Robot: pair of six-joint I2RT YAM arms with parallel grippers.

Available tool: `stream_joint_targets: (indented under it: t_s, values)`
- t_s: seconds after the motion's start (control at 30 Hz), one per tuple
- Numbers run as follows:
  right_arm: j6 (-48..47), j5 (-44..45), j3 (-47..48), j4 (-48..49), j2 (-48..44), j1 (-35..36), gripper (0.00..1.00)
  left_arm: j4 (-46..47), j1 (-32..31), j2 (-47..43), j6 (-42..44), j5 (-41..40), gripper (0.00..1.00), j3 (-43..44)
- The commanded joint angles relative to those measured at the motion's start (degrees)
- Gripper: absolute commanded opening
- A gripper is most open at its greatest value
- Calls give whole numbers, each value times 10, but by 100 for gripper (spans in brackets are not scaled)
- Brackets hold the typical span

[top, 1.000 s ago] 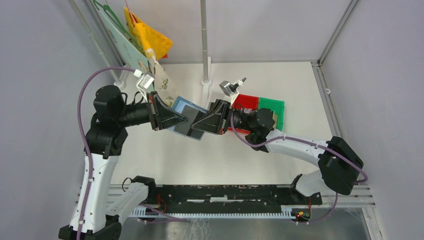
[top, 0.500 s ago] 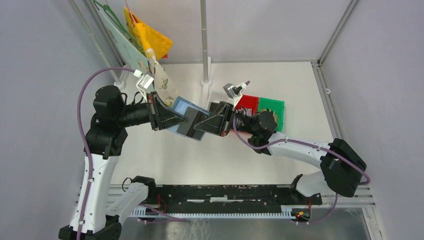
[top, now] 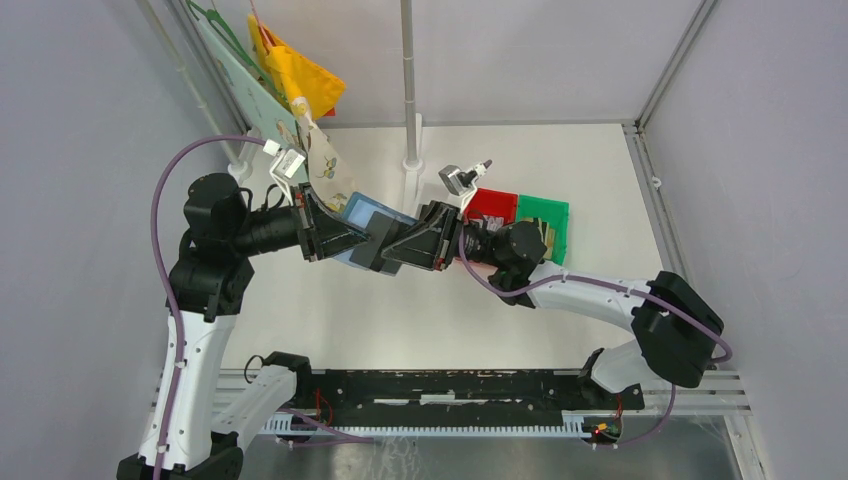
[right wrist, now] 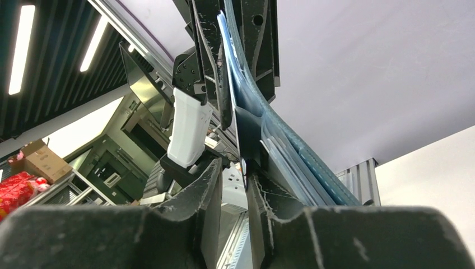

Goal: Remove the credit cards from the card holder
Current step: Remove the credit card from the card holder, then place the credit card in the storage box.

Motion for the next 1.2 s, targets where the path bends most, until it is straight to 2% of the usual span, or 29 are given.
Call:
stream_joint_targets:
  t_s: [0.0,0.2,0.27,0.5,0.7,0.8,0.87,0.93,1.0,1.1,1.17]
  values:
    - [17,7,33,51,8,1,23,30,-1,-9,-11,7,2,7]
    - [12,8,13,49,-3,1,4,15,-1,-4,8,1,2,18]
    - [10,10,1,49,-7,-1,0,11,-1,-1,14,-1,2,25]
    - [14,0,-48,46,-35,-26,0,-17,-2,9,62,-45,2,58]
    - [40,-47,-86,40,-59,-85,0,-64,-1,13,147,-144,2,74]
    - [27,-71,-99,1,-76,-125,0,-78,-1,10,186,-195,2,74]
    - [-16,-90,-88,-85,-84,-153,0,-88,-1,6,206,-214,2,74]
    - [-110,-89,-55,-240,-90,-180,0,-98,-1,4,221,-216,2,74]
    - [-235,-41,2,-437,-80,-200,0,-110,-1,3,231,-216,2,73]
    - [-356,38,93,-621,-25,-210,0,-123,-1,4,237,-194,2,73]
    - [-397,67,158,-692,32,-212,0,-126,-1,4,233,-168,2,74]
